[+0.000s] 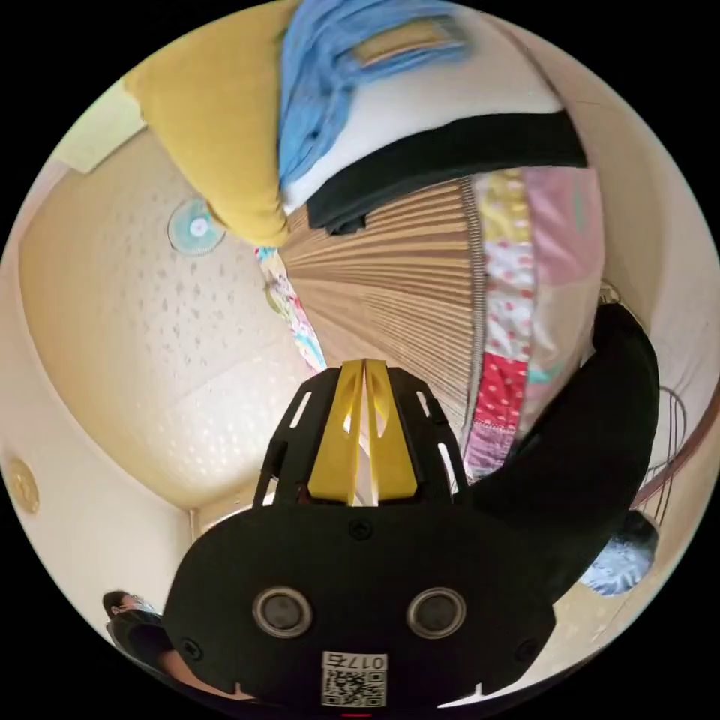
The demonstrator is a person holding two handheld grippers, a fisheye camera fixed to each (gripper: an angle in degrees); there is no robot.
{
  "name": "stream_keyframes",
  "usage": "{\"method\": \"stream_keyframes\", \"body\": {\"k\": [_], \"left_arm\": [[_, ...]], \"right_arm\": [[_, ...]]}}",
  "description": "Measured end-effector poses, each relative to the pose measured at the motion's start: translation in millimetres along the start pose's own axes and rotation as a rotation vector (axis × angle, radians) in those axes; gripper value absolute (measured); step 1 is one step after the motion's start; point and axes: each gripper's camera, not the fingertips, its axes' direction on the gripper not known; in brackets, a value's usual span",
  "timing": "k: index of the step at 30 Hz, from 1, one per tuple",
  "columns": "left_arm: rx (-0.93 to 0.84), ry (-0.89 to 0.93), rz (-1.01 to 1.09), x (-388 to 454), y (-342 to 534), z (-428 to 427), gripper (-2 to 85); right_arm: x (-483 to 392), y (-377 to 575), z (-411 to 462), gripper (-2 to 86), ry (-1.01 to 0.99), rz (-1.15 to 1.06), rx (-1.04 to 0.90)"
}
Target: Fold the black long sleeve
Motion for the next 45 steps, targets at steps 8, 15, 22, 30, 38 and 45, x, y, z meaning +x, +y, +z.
{"method": "stream_keyframes", "body": {"k": [8,15,22,30,38,45], "left_arm": [[0.200,-0.021,-0.166,-124.4,-52.5,-78.3,9.5],[0.161,0.063,-0.217,-207.7,-79.2,-50.1,11.1],[0.100,0.099,-0.283,-252.0,-37.6,12.5,4.2],[0.405,0.802,0.150,-292.7,37.9,-90.5,-0.8],[0.489,1.162,1.125,-108.4,162.2,-240.7,-1.0],[0.454,2.044,1.440,33.4,285.3,-209.6,-1.0]], "right_arm": [[-37.0,18.4,97.8,0.4,0.049,-0.169,-0.161],[57.4,79.2,78.8,0.4,-0.035,0.018,0.021],[118.7,140.5,59.2,0.4,-0.228,0.110,0.374],[106.7,125.5,125.2,0.6,-0.285,-0.144,0.045],[78.2,133.4,211.1,1.2,-0.307,-0.319,-0.344],[14.1,248.4,331.0,11.6,-0.310,-0.661,-0.988]]}}
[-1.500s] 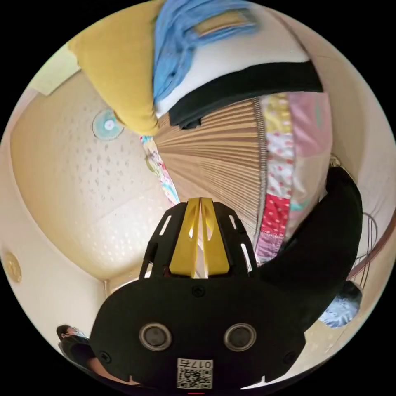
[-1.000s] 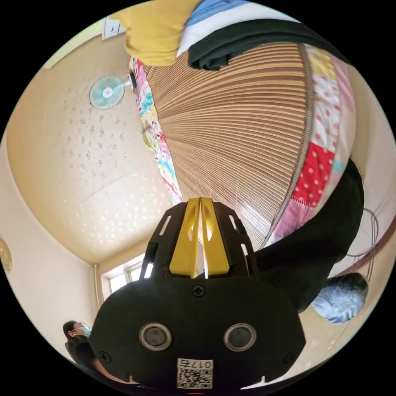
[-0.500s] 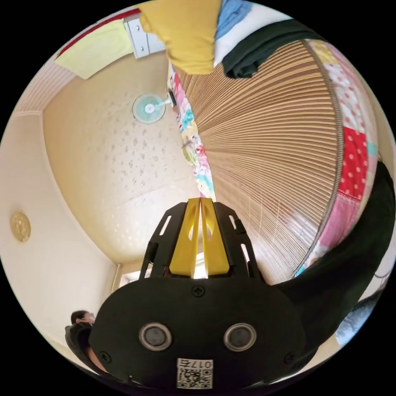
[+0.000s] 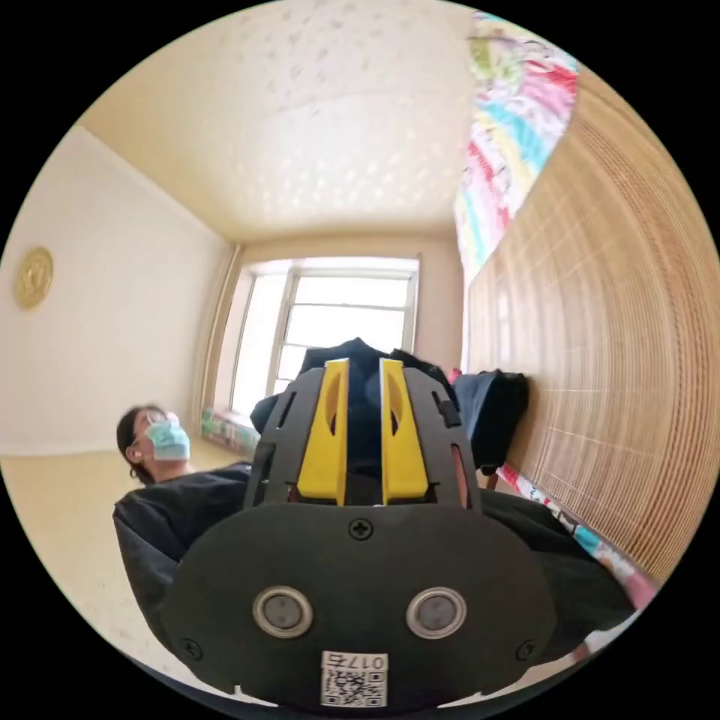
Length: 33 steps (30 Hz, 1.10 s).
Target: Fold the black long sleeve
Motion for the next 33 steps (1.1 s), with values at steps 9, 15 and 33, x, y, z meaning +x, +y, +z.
{"method": "stream_keyframes", "body": {"k": [9,15,33], "left_arm": [[-0.235,0.242,-0.163,-32.1,121.4,187.1,-0.8],[-0.371,-0.168,-0.275,-35.3,170.2,182.5,-0.6],[-0.811,-1.097,-0.374,-123.6,296.9,390.8,14.5]], "right_arm": [[-27.5,75.7,147.8,11.7,-0.395,-0.154,-0.464],[-67.5,120.2,95.7,3.3,-0.397,-0.488,-0.148],[-139.6,200.4,287.1,2.2,0.750,-1.006,-0.105]]}}
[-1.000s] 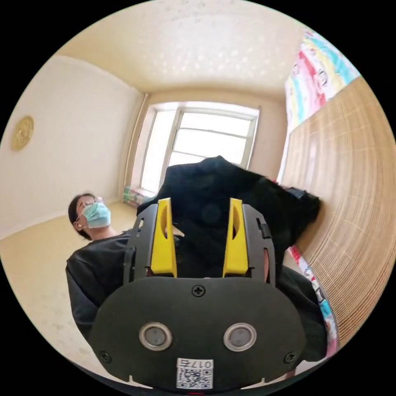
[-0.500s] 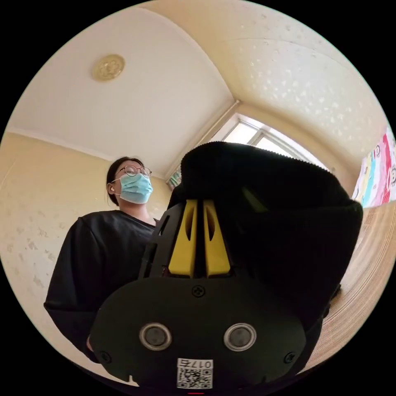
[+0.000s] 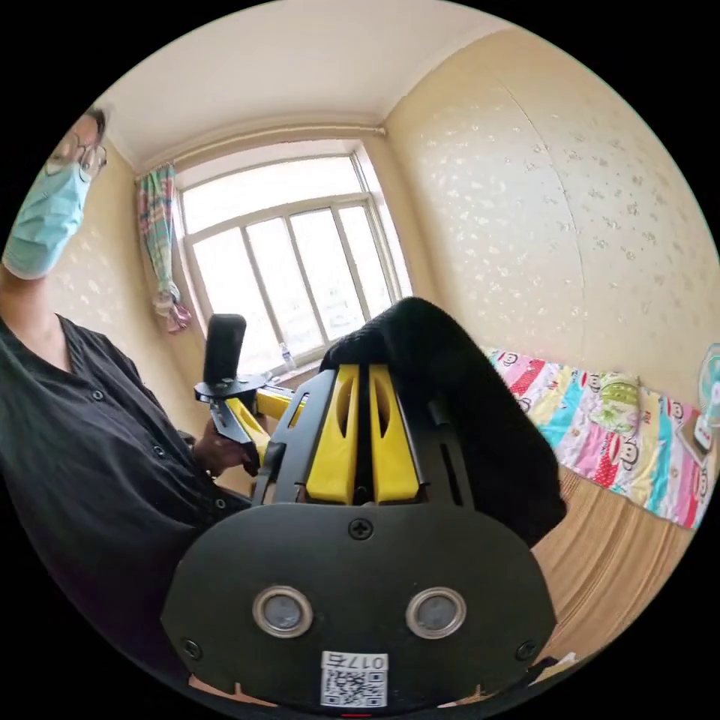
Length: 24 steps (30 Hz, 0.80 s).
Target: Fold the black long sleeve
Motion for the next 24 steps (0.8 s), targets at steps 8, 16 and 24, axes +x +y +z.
{"method": "stream_keyframes", "body": {"k": [8,16,24], "left_arm": [[0.125,0.041,0.025,-30.3,21.1,-18.7,4.0],[0.484,0.541,-0.016,-135.4,43.8,-105.5,3.1],[0.692,0.845,0.168,-157.2,36.5,-188.3,3.0]], "right_arm": [[-30.2,-5.2,32.2,2.1,0.086,-0.019,0.000],[-4.3,22.8,-5.6,1.6,-0.196,-0.063,0.062],[51.6,86.0,-41.7,13.1,-0.042,0.262,0.044]]}}
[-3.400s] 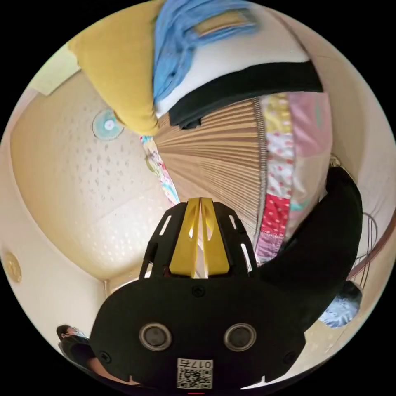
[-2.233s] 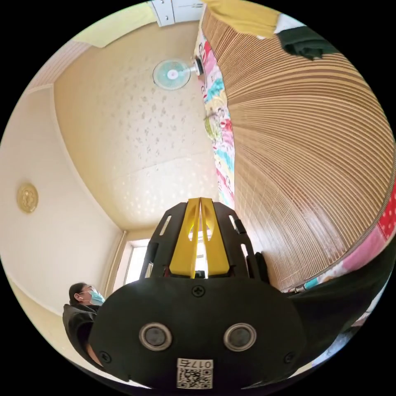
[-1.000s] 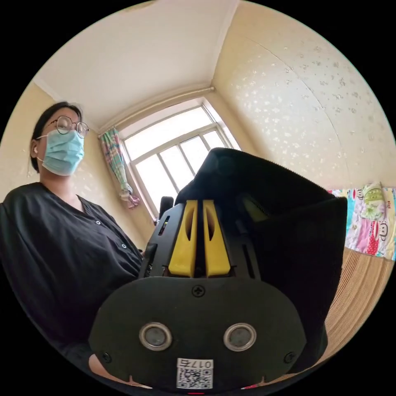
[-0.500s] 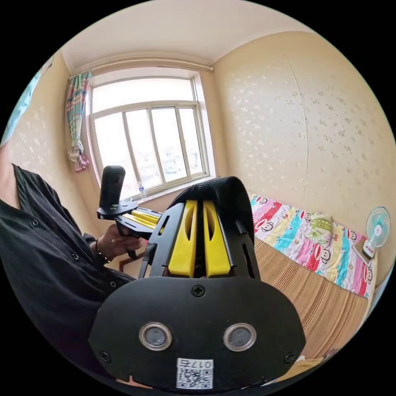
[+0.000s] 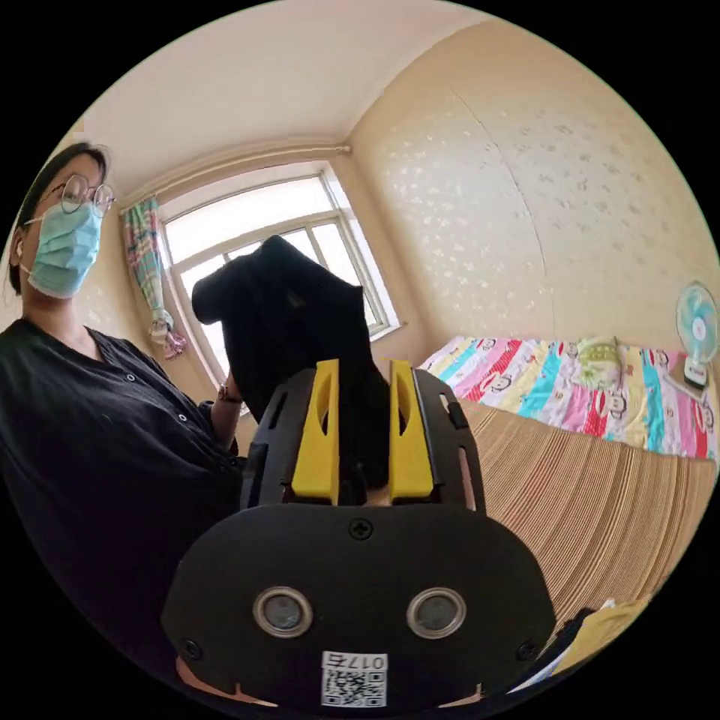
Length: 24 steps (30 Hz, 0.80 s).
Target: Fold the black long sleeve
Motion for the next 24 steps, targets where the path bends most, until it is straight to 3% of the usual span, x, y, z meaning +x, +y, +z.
{"method": "stream_keyframes", "body": {"k": [7,12,14,17,19,21,24], "left_arm": [[-0.072,0.204,0.119,40.6,-29.8,13.4,2.4],[-0.054,0.311,0.101,53.1,-35.7,6.5,2.0],[-0.035,0.312,0.077,53.9,-37.3,-3.3,2.0],[-0.004,0.271,0.041,54.0,-40.0,-24.1,2.1],[0.018,0.203,-0.005,49.9,-43.2,-40.9,2.2],[0.081,0.154,-0.058,44.2,-46.5,-70.8,2.5],[0.157,0.155,-0.082,40.7,-48.0,-103.1,2.7]], "right_arm": [[42.4,-0.1,32.4,18.8,-0.194,0.106,-0.035],[55.9,-24.0,35.2,19.4,-0.086,0.097,0.059],[68.9,-32.0,31.5,19.7,-0.183,0.130,0.098],[80.9,-46.6,49.1,16.1,-0.379,0.060,-0.067],[84.0,-46.0,57.0,8.6,-0.752,-0.044,-0.174],[88.3,-40.9,46.5,8.2,-0.917,-0.052,-0.123],[94.9,-35.6,25.2,10.2,-0.901,0.000,-0.048]]}}
